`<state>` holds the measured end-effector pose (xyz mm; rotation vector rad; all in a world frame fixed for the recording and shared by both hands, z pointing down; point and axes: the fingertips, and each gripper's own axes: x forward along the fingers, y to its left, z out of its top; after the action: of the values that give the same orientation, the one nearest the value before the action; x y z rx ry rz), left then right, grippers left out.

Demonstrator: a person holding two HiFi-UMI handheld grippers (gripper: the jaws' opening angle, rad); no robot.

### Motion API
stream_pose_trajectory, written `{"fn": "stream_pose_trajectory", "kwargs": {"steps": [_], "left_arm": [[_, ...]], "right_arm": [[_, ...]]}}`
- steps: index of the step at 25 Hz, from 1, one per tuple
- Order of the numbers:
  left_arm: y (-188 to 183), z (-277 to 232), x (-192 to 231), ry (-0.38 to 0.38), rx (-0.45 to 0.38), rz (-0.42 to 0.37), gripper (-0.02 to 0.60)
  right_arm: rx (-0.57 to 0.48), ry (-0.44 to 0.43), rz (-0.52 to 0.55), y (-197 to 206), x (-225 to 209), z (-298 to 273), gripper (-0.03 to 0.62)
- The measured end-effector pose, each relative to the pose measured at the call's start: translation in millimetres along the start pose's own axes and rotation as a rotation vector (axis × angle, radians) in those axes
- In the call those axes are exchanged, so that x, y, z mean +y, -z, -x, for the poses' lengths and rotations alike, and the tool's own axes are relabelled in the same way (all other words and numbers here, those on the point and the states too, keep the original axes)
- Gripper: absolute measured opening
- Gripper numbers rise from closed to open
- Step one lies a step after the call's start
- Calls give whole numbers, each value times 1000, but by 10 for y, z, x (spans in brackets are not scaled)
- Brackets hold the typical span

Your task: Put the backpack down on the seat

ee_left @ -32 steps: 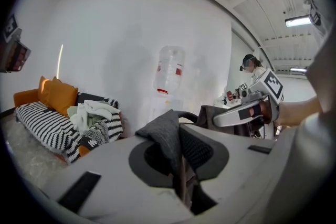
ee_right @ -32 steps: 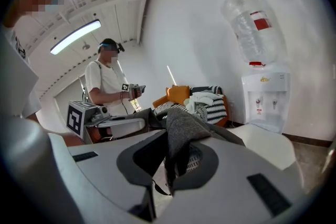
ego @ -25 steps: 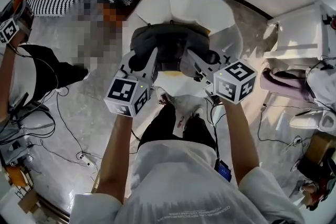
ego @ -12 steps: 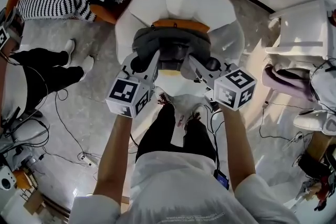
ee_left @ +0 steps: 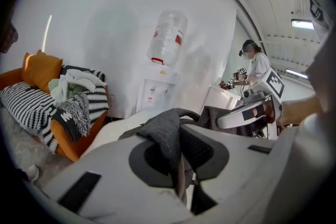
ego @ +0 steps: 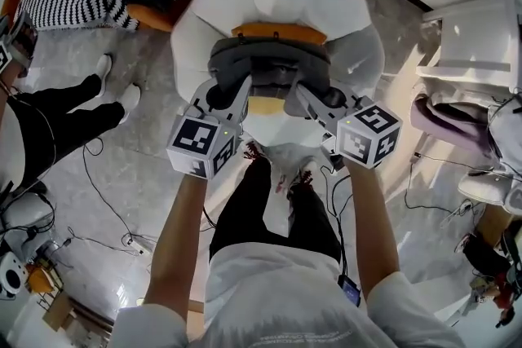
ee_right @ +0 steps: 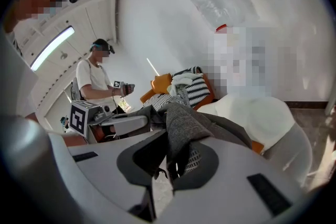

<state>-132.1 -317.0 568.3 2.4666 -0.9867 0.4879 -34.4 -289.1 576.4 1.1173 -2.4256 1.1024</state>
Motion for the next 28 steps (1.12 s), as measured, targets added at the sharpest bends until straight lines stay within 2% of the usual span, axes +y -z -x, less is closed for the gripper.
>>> {"fn": "stream_pose_trajectory", "kwargs": {"steps": [20,28], "left_arm": [[340,-665,246,45,49,23,58],[476,-882,371,66,82,8,58]], "right_arm": [[29,33,-19,128,-662,-375,31],[27,67,-58,195,-901,-565,31]]}}
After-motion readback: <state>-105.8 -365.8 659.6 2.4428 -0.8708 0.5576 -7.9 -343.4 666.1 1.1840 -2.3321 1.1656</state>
